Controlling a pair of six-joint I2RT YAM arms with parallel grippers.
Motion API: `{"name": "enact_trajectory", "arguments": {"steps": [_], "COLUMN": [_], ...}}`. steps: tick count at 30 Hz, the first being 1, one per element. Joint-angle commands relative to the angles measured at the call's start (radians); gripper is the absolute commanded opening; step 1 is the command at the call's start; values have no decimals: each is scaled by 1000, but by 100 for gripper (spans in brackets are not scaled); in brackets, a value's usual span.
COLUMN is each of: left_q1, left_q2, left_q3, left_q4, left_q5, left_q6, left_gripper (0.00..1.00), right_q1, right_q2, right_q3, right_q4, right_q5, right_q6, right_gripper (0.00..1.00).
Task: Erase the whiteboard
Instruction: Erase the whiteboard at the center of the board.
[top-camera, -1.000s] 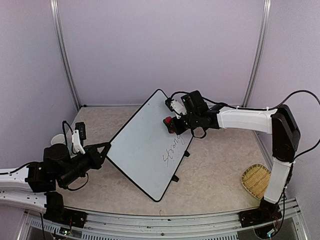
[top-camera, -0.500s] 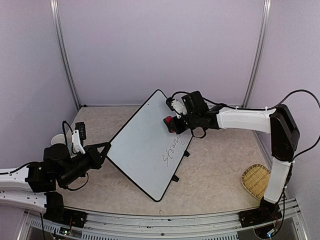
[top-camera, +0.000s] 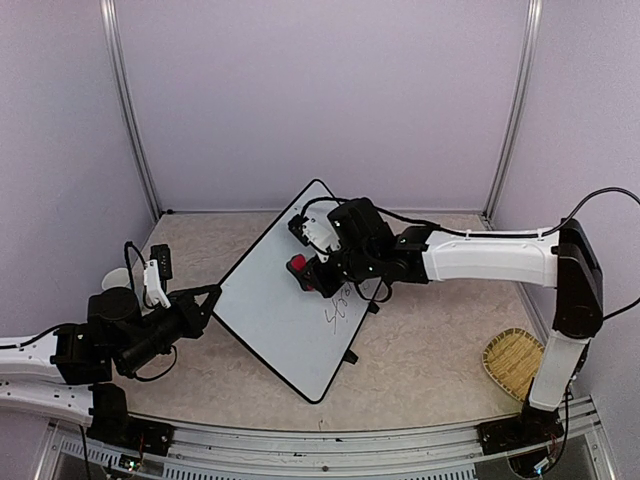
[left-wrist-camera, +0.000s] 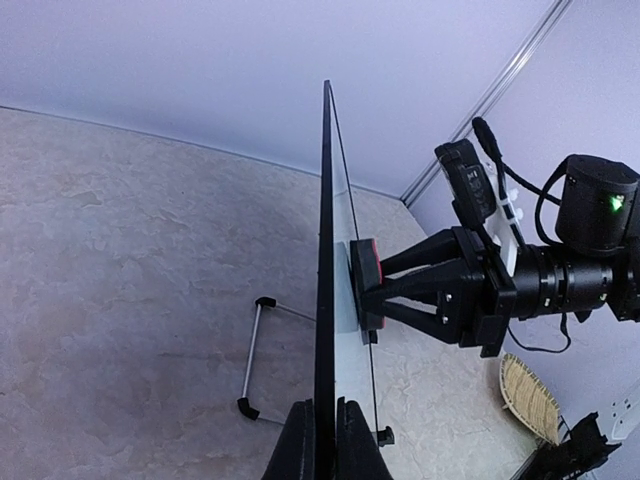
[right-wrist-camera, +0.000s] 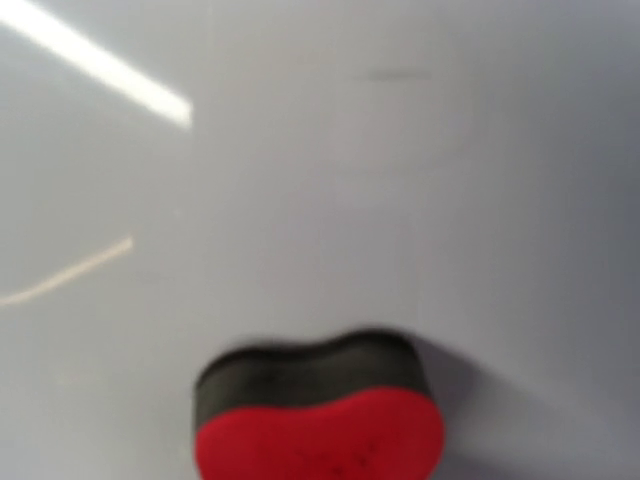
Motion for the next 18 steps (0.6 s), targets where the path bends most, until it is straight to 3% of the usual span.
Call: {"name": "enact_trajectory", "arguments": {"steps": [1,11,18], "left_q1": [-29,-28,-29], "left_q2": [19,26,22], "left_q3": [-8,-10,-10], "left_q4": [-61,-55,-56], "left_q5": [181,185,183], "left_q6": [85,86,86], "left_gripper": [0,0,0], "right_q1": [111,274,314], "right_q2": [23,51,51], "right_q3": [-3,25,37], "right_q4": [-67,-92,-84], "right_q5": [-51,-76,-89], "right_q6": [-14,-10,-5], "right_gripper": [20,21,21]}}
